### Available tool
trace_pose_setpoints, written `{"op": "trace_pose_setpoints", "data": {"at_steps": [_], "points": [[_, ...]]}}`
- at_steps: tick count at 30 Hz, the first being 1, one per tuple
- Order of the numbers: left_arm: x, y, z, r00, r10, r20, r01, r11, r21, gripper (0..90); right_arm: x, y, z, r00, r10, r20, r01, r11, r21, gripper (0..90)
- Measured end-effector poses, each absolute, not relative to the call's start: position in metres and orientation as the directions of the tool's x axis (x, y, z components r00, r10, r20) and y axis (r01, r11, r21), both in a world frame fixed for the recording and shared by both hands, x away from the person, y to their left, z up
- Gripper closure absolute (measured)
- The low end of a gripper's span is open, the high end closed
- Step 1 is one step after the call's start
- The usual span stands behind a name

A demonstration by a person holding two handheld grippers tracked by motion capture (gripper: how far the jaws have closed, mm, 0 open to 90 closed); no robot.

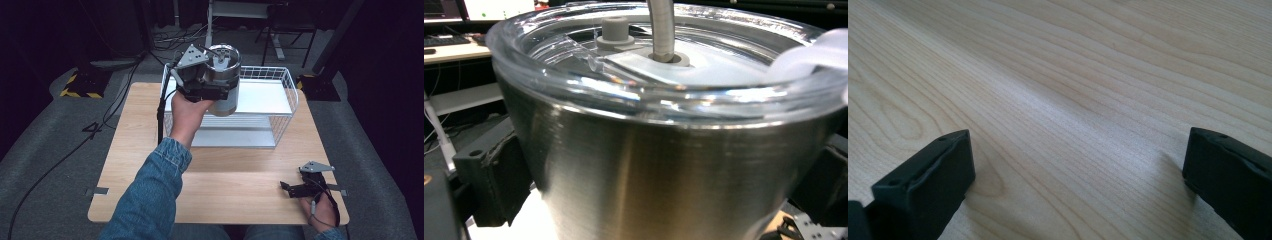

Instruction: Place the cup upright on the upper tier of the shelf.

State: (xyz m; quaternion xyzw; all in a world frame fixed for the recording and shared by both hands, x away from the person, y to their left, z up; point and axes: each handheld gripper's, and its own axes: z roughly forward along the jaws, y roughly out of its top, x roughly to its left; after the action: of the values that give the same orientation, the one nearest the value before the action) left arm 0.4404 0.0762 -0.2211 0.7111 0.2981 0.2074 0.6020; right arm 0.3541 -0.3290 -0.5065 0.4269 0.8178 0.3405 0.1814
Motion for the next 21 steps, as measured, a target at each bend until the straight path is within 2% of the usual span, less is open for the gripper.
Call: {"op": "trace_pose_setpoints", "data": {"at_steps": [6,21], "points": [[0.459,0.075,-0.220,0.721,0.689,-0.078,0.182,-0.080,0.980,3.3,0.354,-0.329,-0.507,-0.570,0.822,-0.006,0.575,0.404,0.712,0.3],[0.489,0.064,-0.226,0.691,0.721,-0.046,0.194,-0.124,0.973,3.3,0.354,-0.329,-0.506,-0.570,0.822,-0.004,0.576,0.402,0.712,0.4]]}}
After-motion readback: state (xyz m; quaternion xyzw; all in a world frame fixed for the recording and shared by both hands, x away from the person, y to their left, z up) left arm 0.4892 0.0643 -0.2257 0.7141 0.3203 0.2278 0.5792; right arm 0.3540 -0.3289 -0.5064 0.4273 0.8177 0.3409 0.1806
